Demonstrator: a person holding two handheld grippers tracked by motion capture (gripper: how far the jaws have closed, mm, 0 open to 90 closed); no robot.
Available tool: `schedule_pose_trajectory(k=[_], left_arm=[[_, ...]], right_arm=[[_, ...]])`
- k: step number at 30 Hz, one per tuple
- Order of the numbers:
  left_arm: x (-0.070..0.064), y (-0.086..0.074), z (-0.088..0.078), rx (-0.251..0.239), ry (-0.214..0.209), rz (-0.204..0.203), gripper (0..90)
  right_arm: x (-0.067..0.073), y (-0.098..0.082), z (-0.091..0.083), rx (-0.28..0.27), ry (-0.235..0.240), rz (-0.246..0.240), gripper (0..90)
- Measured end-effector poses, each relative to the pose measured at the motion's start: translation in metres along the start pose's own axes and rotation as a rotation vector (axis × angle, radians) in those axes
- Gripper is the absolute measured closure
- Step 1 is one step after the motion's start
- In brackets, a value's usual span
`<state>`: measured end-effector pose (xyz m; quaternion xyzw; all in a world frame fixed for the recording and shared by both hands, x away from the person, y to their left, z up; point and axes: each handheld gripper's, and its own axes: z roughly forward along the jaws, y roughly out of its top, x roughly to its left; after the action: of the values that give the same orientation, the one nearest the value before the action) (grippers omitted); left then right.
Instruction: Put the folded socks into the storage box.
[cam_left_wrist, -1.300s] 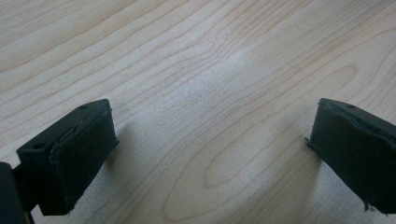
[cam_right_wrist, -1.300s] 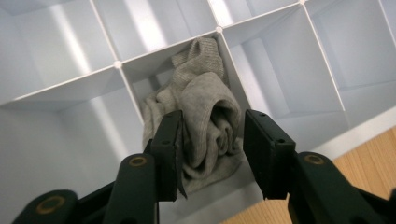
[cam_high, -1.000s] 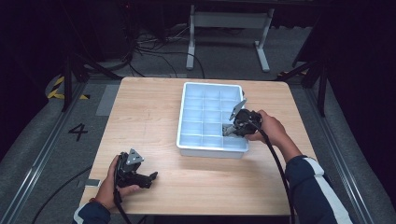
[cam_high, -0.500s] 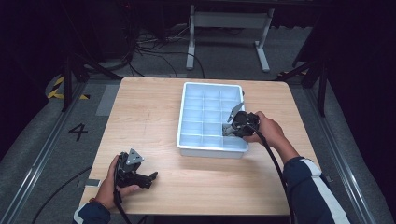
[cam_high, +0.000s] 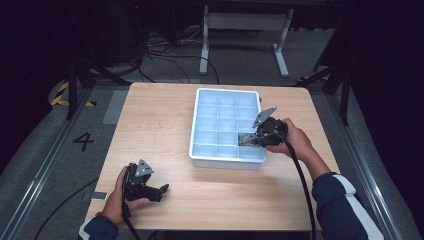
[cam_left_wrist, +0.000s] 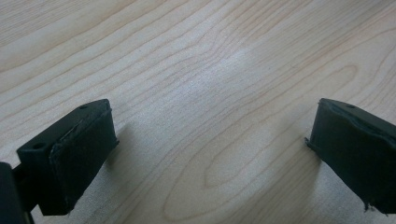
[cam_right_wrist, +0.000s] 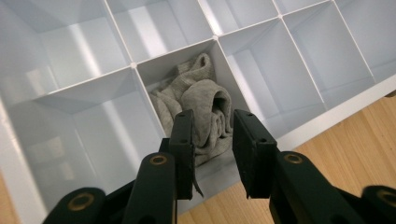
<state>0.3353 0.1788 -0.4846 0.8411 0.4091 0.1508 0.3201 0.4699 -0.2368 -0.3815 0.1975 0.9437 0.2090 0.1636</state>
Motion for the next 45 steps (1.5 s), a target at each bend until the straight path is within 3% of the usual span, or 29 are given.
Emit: schedule_pose_trajectory(k=[16, 29, 38, 45], left_arm=[[0.0, 0.0, 0.0, 0.0, 0.003, 0.001, 0.8], [0.0, 0.0, 0.0, 0.0, 0.002, -0.002, 0.8], [0.0, 0.0, 0.0, -0.002, 0.005, 0.003, 0.8], [0.0, 0.0, 0.0, -0.001, 0.007, 0.003, 0.8]], right_arm=[[0.003, -0.023, -0.036, -0.113, -0.008, 0.041, 61.4], [0.013, -0.038, -0.06, -0.136, -0.063, 0.04, 49.9], [0.017, -0.052, -0.066, -0.137, -0.087, 0.049, 35.6], [0.018, -0.064, -0.071, -0.172, -0.115, 0.072, 33.6]])
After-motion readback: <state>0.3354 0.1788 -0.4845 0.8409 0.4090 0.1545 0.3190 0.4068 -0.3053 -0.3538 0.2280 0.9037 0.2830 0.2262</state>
